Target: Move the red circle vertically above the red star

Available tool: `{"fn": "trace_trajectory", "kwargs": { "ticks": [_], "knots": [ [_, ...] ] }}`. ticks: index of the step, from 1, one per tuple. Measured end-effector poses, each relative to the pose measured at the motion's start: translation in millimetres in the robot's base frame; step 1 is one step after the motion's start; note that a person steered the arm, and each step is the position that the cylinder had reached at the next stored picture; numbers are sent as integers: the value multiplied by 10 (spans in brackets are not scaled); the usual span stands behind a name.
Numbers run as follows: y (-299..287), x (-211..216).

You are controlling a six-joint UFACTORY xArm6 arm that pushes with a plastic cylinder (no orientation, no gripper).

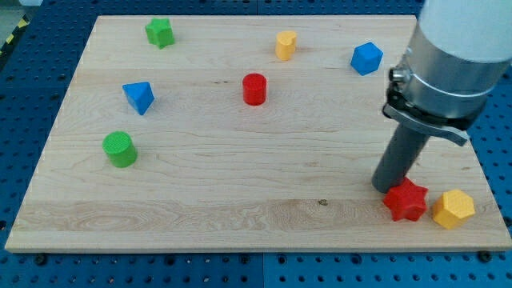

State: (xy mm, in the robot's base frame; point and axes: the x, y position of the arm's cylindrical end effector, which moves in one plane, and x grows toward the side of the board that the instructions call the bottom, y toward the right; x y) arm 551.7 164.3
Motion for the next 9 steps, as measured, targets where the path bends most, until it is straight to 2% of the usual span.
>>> {"fn": "trace_trajectory", "kwargs": {
  "ticks": [3,4,5,6,7,8,9],
  "knots": [
    [63,128],
    [-376,-31],
    [-1275,-189],
    [-1377,-191],
    [-2090,-346],
    [-2994,-631],
    [-3156,-1280]
  ]
}}
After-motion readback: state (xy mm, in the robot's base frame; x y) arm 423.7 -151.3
